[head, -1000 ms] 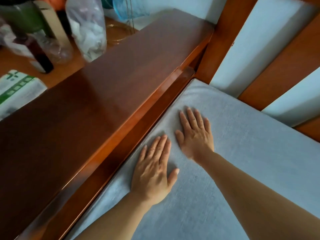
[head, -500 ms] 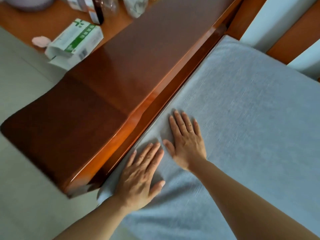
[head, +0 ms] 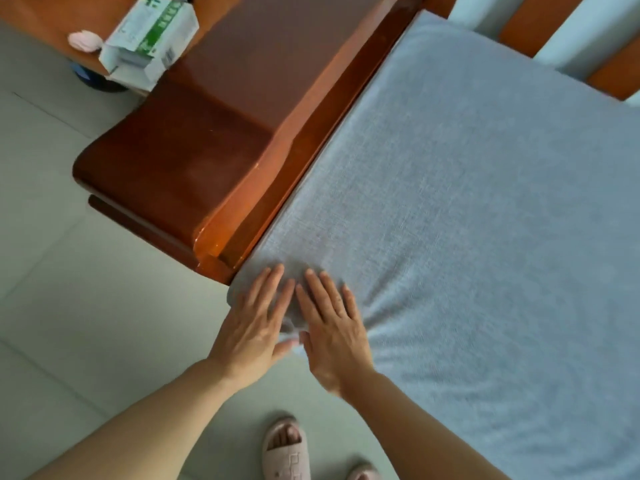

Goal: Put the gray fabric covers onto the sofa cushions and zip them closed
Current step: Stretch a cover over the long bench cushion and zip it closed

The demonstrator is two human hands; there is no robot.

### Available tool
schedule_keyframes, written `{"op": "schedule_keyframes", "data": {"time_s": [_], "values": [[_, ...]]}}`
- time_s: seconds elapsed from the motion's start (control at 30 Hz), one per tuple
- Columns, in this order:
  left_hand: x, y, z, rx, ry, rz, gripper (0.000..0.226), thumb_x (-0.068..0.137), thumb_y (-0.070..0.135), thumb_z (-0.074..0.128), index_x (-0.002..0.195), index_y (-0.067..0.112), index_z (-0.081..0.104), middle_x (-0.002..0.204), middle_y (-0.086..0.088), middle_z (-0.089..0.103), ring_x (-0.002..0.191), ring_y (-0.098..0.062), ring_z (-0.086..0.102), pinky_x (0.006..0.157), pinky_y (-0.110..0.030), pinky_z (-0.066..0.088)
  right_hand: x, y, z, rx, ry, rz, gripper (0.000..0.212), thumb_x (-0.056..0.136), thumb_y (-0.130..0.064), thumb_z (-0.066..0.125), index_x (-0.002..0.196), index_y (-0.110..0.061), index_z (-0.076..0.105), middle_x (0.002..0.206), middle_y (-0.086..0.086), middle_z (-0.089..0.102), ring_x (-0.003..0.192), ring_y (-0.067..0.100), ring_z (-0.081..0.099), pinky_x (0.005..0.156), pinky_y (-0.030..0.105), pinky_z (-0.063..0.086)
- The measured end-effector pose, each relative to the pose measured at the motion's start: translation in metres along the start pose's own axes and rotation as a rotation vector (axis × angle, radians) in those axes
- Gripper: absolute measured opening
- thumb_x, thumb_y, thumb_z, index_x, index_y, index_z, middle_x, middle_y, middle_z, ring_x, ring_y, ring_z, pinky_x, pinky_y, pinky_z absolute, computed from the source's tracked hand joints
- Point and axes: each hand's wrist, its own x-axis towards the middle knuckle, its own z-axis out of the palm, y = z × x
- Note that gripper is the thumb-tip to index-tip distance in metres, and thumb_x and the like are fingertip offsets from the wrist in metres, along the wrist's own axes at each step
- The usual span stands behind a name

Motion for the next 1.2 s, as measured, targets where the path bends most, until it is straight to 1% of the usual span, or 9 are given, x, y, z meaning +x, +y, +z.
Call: {"op": "schedule_keyframes", "data": {"time_s": [0.13,0.37,0.57,0.67,0.77,0.87,0.93,1.1,1.2], "values": [[0.028,0.029,-0.013,-0.022,0.126,0.036,0.073,0.075,0.026,0.075,0.139,0.006,0.045,0.146,-0.012,0.042,0.13,-0.029,0.042,0.1,-0.054,0.041,-0.01,0.018,-0.007,0.07,0.127,0.396,0.061,0.083,-0.023,0.038,0.142,-0.01,0.034,0.153,0.012,0.028,0.141,0.026,0.024,0.113,0.046,0.01],[0.068,0.155,0.017,0.063,0.027,0.146,0.075,0.076,0.056,0.037,0.143,0.022,0.034,0.155,-0.008,0.027,0.141,-0.031,0.026,0.098,-0.07,0.025,-0.148,0.118,0.004,-0.032,0.224,0.65,0.073,0.089,-0.06,0.034,0.144,-0.012,0.036,0.153,0.003,0.029,0.143,0.023,0.022,0.115,0.048,0.017],[0.055,0.255,0.045,0.165,-0.05,0.636,0.081,0.075,0.059,0.036,0.146,0.022,0.027,0.157,-0.006,0.018,0.144,-0.028,0.018,0.106,-0.063,0.017,-0.305,0.181,-0.001,0.005,0.189,0.948,0.079,0.09,-0.066,0.018,0.146,-0.011,0.024,0.154,0.007,0.026,0.144,0.025,0.017,0.114,0.048,0.015],[0.07,0.3,0.046,0.194,-0.076,0.854,0.076,0.074,0.057,0.036,0.143,0.025,0.034,0.154,-0.001,0.029,0.141,-0.023,0.024,0.107,-0.058,0.024,-0.32,0.213,-0.014,0.013,0.274,1.095,0.07,0.09,-0.056,0.029,0.143,-0.01,0.031,0.153,0.011,0.028,0.141,0.026,0.02,0.112,0.049,0.012],[0.101,0.355,0.039,0.137,-0.091,0.735,0.076,0.077,0.057,0.035,0.143,0.02,0.038,0.154,-0.003,0.03,0.141,-0.023,0.028,0.099,-0.066,0.035,-0.302,0.262,-0.037,0.044,0.327,1.043,0.067,0.088,-0.048,0.035,0.143,-0.01,0.037,0.152,0.011,0.031,0.14,0.023,0.02,0.113,0.042,0.008],[0.124,0.415,0.045,0.076,-0.122,0.541,0.079,0.088,0.06,0.036,0.152,0.021,0.011,0.16,-0.001,-0.004,0.147,-0.021,-0.002,0.109,-0.064,0.008,-0.307,0.301,-0.041,0.033,0.262,0.906,0.067,0.089,-0.055,0.032,0.144,-0.018,0.037,0.153,0.003,0.03,0.142,0.022,0.023,0.112,0.04,0.009],[0.131,0.451,0.053,0.148,-0.089,0.558,0.081,0.087,0.066,0.024,0.152,0.023,0.003,0.159,-0.001,-0.011,0.146,-0.021,-0.01,0.11,-0.062,0.002,-0.335,0.32,-0.038,-0.014,0.254,0.969,0.069,0.089,-0.061,0.029,0.146,-0.023,0.033,0.155,-0.003,0.026,0.144,0.019,0.019,0.113,0.041,0.008],[0.116,0.527,0.076,0.152,-0.101,0.808,0.074,0.079,0.061,0.03,0.141,0.022,0.044,0.152,-0.005,0.033,0.139,-0.029,0.03,0.099,-0.067,0.032,-0.435,0.355,-0.035,-0.012,0.249,1.32,0.083,0.082,-0.071,0.015,0.151,-0.025,0.015,0.159,-0.005,0.008,0.146,0.016,0.001,0.118,0.036,-0.001],[0.097,0.57,0.082,0.198,-0.199,1.144,0.071,0.085,0.06,0.031,0.15,0.037,0.014,0.159,0.008,-0.006,0.145,-0.02,-0.011,0.111,-0.063,0.011,-0.478,0.362,-0.04,0.085,0.209,1.59,0.089,0.084,-0.073,0.017,0.152,-0.018,0.0,0.159,-0.002,-0.007,0.145,0.015,-0.01,0.116,0.039,-0.006]]}}
